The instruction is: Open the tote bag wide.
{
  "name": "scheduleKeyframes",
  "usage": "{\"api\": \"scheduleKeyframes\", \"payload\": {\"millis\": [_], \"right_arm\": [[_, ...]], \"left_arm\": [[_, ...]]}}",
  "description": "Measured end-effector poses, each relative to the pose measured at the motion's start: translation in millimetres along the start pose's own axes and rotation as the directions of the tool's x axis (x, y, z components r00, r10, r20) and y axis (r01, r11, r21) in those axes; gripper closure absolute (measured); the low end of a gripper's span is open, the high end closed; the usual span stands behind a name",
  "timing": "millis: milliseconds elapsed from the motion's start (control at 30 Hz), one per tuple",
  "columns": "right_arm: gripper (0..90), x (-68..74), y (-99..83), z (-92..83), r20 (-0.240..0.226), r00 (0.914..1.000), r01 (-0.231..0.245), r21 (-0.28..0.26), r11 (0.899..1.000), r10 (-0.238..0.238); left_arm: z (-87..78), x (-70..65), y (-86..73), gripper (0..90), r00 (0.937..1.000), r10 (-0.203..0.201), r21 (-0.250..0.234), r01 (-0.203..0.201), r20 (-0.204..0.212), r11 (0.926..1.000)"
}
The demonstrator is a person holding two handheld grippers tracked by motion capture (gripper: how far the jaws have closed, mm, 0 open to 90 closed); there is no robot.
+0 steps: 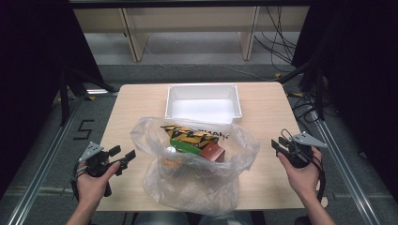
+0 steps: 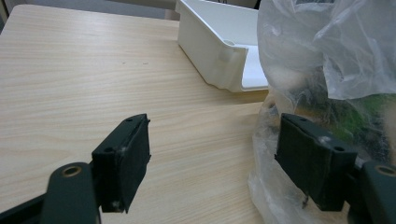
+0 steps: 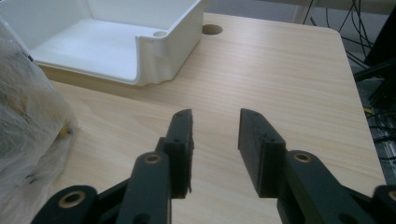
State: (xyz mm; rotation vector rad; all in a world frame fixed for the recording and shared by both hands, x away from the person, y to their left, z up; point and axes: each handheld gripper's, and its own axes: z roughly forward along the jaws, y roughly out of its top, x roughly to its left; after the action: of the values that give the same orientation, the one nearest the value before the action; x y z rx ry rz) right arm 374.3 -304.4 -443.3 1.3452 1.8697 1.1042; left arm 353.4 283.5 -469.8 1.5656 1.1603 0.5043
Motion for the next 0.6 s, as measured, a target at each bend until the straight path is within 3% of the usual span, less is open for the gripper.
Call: {"api": "scheduleKeyframes", "payload": {"millis": [33,100,133,167,233,267,300,367,400,433,467,500,600], "right_arm": [[64.0,0.1,0.1,-0.2,-0.012,0.9999,-0.007,0.001,1.000,0.007],[63.5,0.3,0.4,-0.5,-0.013,0.9999,-0.006,0.004,1.000,0.006],[63.2,0.3,0.7,-0.6,-0.014,0.9999,-0.002,0.003,1.000,0.002],[63.0,3.8,0.7,-1.8,-0.010,0.9992,-0.039,0.016,0.999,0.039],[62.7,4.1,1.8,-2.5,-0.002,0.9995,-0.032,0.011,0.999,0.032],[62.5,1.3,2.6,-2.4,-0.009,1.0000,0.004,-0.010,1.000,-0.005],[62.3,4.1,3.1,-4.4,0.000,0.9999,-0.017,-0.004,1.000,0.017],[62.0,6.7,4.7,-7.2,-0.010,0.9996,-0.025,-0.018,1.000,0.025],[61.9,6.2,6.0,-8.0,-0.008,1.0000,0.000,-0.028,1.000,-0.001],[61.8,9.4,7.1,-10.0,-0.012,0.9999,-0.013,-0.025,1.000,0.012],[61.6,9.4,8.9,-10.3,-0.030,0.9995,0.007,-0.031,1.000,-0.008],[61.5,13.2,10.8,-13.0,-0.023,0.9997,-0.011,-0.021,1.000,0.011],[61.0,19.3,17.9,-17.0,-0.044,0.9990,0.011,-0.058,0.998,-0.013]], "left_arm": [[2.2,2.2,0.7,26.0,0.9992,0.026,-0.025,-0.025,0.031,0.9994],[-0.9,-2.1,0.9,26.4,0.9998,-0.021,-0.013,0.021,0.006,0.9997],[0.1,0.3,2.6,26.7,0.9993,0.020,-0.030,-0.019,0.033,0.9994],[-0.7,-0.4,3.4,26.9,0.9993,0.015,-0.036,-0.014,0.033,0.9993],[-2.7,-2.2,6.2,27.0,0.9987,0.024,-0.049,-0.022,0.044,0.9986],[-4.0,-3.0,8.0,27.2,0.9983,0.027,-0.058,-0.024,0.052,0.9980],[-7.7,-6.8,8.9,27.5,0.9996,-0.014,-0.046,0.015,0.026,0.9988],[-10.9,-9.5,13.2,28.2,0.9994,-0.017,-0.058,0.018,0.030,0.9982],[-11.9,-9.6,16.1,28.8,0.9991,0.000,-0.069,0.003,0.042,0.9976],[-11.9,-9.9,19.1,29.2,0.9979,0.017,-0.089,-0.011,0.062,0.9959],[-15.1,-13.5,21.8,29.8,0.9985,-0.006,-0.080,0.011,0.055,0.9967],[-17.1,-17.2,24.5,30.3,0.9980,-0.028,-0.097,0.033,0.057,0.9947],[-23.5,-24.3,36.5,32.4,0.9961,-0.021,-0.128,0.032,0.085,0.9913]]}}
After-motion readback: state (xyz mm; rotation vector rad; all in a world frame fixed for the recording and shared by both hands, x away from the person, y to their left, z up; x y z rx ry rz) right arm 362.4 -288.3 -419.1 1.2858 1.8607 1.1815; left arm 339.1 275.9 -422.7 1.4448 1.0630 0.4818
